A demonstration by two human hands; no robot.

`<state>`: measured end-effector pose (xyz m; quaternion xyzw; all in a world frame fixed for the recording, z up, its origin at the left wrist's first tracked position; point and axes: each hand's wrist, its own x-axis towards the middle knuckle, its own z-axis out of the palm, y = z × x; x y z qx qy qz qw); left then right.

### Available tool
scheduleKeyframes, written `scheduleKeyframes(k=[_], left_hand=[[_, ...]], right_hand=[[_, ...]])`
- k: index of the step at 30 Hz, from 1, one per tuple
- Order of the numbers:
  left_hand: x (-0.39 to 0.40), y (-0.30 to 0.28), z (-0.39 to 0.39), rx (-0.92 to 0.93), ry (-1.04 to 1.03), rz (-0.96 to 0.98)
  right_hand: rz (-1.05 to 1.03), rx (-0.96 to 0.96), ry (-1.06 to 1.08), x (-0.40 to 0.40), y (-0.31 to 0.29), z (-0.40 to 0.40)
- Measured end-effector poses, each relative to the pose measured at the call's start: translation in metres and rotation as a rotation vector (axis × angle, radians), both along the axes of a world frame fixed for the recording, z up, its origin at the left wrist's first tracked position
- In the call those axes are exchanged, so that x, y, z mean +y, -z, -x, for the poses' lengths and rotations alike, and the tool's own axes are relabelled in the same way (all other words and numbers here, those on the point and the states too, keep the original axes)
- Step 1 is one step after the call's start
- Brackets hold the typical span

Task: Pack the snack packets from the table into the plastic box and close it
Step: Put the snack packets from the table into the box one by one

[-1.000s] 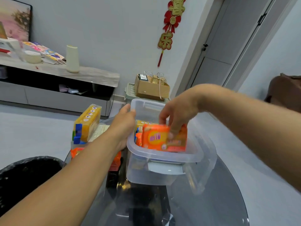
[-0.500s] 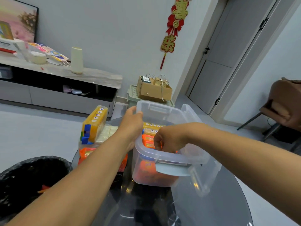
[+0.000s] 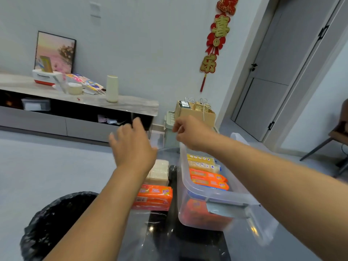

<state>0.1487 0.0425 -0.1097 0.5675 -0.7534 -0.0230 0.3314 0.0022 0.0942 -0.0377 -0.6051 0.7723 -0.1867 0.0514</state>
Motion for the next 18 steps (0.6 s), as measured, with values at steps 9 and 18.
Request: scheduleKeyframes(k=[9,18], left_hand=[[-0.015,0.016,-0.017,0.233,0.104,-0.329],[0.02,-0.04,0.032,1.232,0.727,-0.933]], right_hand=[[0.042,-0.26,0.091,-0.019,0.008,-0.026],[0.133,-0.676,0.272,0.004,-0.049,0.011]])
